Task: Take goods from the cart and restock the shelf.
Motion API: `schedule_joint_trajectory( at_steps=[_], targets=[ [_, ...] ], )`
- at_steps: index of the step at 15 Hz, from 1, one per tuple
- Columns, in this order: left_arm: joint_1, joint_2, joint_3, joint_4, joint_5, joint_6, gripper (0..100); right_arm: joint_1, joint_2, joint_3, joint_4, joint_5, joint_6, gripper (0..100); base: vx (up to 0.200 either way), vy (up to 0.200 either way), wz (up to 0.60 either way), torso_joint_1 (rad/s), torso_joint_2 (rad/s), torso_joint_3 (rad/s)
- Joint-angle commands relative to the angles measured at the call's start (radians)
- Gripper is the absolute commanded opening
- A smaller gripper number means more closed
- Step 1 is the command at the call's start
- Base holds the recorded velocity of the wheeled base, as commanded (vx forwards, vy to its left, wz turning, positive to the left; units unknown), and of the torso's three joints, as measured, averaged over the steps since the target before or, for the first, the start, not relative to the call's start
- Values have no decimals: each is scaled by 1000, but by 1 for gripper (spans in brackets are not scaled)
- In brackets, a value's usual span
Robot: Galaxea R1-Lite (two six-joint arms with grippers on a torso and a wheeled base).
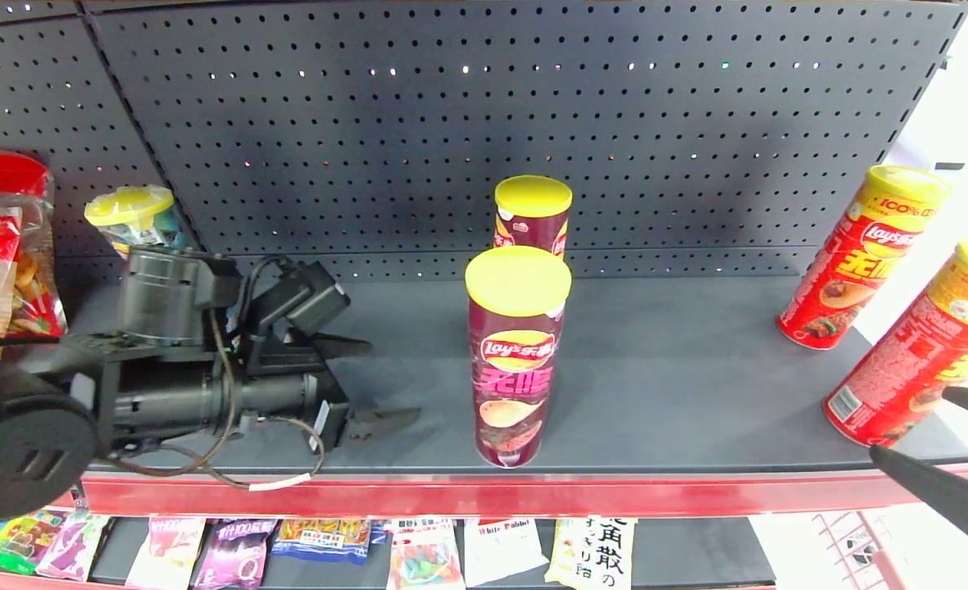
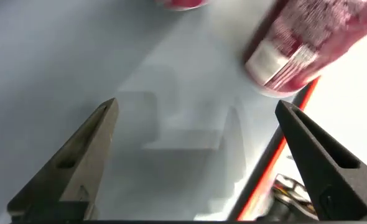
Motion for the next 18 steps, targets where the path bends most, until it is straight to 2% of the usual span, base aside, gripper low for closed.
schedule_joint_trajectory(
  at_steps=[1, 2, 3, 4, 5, 6, 7, 8, 10, 11, 12, 14, 18],
  targets=[
    [23, -326, 134, 24, 260, -61, 100, -34, -79, 77, -1, -59, -4, 100, 0, 0, 0, 0, 0, 0],
    [21, -398, 150, 34, 341, -85, 100, -57, -89, 80, -1, -88, -3, 100, 0, 0, 0, 0, 0, 0],
    [23, -433, 163, 36, 370, -114, 100, -71, -89, 77, -2, -93, 0, 100, 0, 0, 0, 0, 0, 0],
    [21, -496, 203, 34, 456, -180, 100, -120, -90, 83, -7, -91, 10, 100, 0, 0, 0, 0, 0, 0],
    [23, -528, 236, 25, 584, -190, 100, -163, -98, 100, -5, -85, 24, 100, 0, 0, 0, 0, 0, 0],
    [23, -545, 250, 18, 677, -193, 100, -173, -112, 115, -7, -82, 25, 100, 0, 0, 0, 0, 0, 0],
    [23, -565, 261, -7, 743, -219, 100, -175, -116, 118, -4, -83, 25, 100, 0, 0, 0, 0, 0, 0],
    [21, -602, 279, -19, 754, -236, 100, -177, -118, 118, -4, -83, 25, 100, 0, 0, 0, 0, 0, 0],
    [23, -659, 328, -19, 781, -202, 100, -180, -107, 112, -5, -85, 24, 100, 0, 0, 0, 0, 0, 0],
    [23, -711, 353, -19, 781, -156, 100, -180, -109, 118, -2, -88, 24, 100, 0, 0, 0, 0, 0, 0],
    [24, -736, 358, -16, 783, -142, 100, -180, -109, 123, -1, -90, 24, 100, 0, 0, 0, 0, 0, 0],
    [28, -765, 365, -6, 785, -137, 100, -180, -92, 131, -1, -88, 24, 100, 0, 0, 0, 0, 0, 0],
    [29, -811, 410, -6, 805, -134, 100, -180, -69, 127, -2, -90, 19, 100, -200, 0, 0, 5, 5, 1]
  ],
)
